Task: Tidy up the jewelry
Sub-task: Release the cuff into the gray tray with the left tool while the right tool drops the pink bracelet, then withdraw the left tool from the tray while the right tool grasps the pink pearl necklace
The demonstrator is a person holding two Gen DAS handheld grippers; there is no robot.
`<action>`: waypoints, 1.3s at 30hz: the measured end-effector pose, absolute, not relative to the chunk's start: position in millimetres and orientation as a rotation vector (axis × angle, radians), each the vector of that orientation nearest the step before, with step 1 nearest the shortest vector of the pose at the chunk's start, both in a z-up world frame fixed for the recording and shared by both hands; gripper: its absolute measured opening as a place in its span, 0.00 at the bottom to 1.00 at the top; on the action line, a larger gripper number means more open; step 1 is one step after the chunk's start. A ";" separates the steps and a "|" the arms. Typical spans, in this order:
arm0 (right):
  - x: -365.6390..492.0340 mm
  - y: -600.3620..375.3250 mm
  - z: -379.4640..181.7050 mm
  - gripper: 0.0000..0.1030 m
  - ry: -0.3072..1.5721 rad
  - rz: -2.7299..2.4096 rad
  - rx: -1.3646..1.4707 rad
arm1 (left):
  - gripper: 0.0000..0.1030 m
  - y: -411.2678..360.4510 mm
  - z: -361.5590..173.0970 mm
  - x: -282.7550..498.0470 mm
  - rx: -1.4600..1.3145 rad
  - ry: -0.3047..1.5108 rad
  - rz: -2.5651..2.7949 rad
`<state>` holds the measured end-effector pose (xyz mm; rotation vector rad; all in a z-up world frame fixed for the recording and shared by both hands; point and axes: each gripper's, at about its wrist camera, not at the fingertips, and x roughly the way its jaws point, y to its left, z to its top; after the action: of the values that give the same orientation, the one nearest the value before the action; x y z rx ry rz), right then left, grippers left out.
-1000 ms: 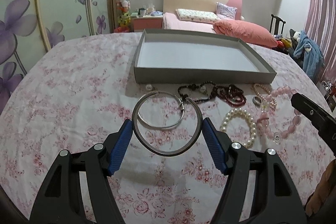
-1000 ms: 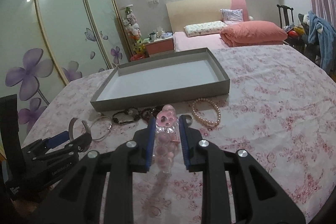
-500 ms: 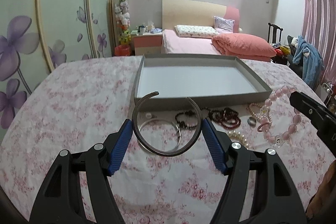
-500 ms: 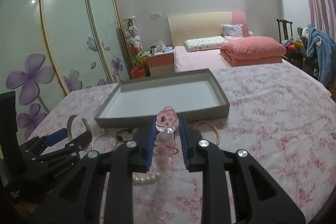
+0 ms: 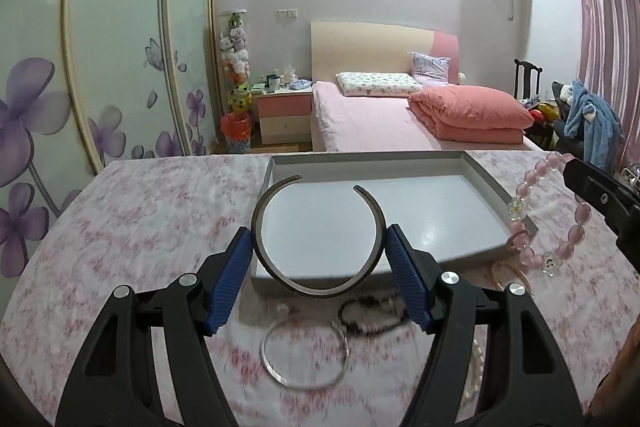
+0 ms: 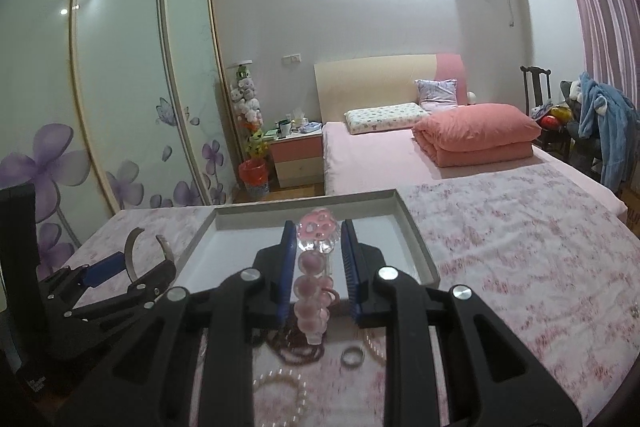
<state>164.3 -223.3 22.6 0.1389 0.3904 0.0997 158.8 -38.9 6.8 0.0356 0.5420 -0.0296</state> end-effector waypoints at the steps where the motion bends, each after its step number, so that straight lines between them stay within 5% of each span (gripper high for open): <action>1: 172.2 -223.1 21.4 0.22 0.394 0.097 0.138 | 0.66 -39.7 5.9 166.1 0.035 0.544 -0.030; 21: 307.7 -232.7 -38.7 0.22 0.621 0.110 0.254 | 0.66 -56.6 -38.5 262.5 0.033 0.697 -0.047; 28: 316.5 -236.8 -52.2 0.25 0.684 0.077 0.265 | 0.67 -58.0 -44.7 270.7 0.028 0.728 -0.050; 31: 311.8 -238.3 -47.8 0.35 0.667 0.070 0.261 | 0.71 -58.8 -39.0 268.3 0.040 0.698 -0.044; 39: 288.3 -247.6 -32.9 0.35 0.628 0.056 0.258 | 0.72 -34.3 -25.7 259.1 -0.005 0.665 0.002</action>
<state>288.3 -247.6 -32.9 0.2579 0.6278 0.0560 259.1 -34.3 -25.7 -0.0054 0.6653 0.0020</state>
